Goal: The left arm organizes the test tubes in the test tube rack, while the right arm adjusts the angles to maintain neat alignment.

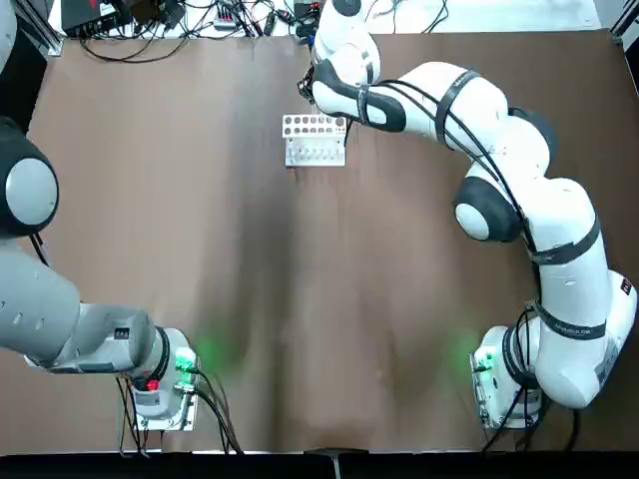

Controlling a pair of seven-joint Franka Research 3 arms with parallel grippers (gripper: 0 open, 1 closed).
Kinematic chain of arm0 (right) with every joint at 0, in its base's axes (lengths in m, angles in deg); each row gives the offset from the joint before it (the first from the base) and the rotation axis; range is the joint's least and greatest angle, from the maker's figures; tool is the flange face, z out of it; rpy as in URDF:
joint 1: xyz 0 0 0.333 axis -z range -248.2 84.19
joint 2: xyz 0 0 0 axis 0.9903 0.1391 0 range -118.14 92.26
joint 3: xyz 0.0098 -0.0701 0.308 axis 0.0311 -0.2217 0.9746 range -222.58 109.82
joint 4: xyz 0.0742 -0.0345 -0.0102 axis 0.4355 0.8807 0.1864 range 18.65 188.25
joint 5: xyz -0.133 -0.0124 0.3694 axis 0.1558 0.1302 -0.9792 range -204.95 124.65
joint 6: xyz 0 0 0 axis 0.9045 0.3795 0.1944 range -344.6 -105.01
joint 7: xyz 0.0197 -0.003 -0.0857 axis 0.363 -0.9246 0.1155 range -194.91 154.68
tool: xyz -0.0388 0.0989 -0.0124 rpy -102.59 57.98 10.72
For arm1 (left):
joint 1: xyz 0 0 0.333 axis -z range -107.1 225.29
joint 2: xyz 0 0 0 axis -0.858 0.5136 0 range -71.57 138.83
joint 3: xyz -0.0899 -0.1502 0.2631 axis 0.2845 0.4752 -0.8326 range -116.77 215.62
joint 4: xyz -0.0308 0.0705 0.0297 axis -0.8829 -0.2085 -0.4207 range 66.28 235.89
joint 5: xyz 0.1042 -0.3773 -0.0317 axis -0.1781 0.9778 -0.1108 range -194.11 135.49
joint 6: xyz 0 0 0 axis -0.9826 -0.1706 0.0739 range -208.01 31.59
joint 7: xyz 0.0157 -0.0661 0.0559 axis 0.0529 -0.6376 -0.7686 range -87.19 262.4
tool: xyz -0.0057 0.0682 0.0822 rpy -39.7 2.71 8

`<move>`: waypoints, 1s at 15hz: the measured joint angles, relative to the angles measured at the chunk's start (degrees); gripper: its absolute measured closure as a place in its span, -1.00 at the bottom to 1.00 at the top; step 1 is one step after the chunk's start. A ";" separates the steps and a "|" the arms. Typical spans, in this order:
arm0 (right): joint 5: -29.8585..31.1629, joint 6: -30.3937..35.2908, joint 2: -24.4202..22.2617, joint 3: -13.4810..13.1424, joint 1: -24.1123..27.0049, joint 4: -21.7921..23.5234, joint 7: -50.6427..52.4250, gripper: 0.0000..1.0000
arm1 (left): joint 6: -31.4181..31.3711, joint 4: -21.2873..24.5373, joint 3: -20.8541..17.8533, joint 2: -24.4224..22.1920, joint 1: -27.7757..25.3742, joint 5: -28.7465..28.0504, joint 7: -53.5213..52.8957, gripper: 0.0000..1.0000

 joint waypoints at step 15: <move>0.68 -8.60 2.02 0.28 -0.84 0.37 -0.01 0.98 | -0.02 0.00 0.02 0.00 0.21 0.00 0.00 -1.00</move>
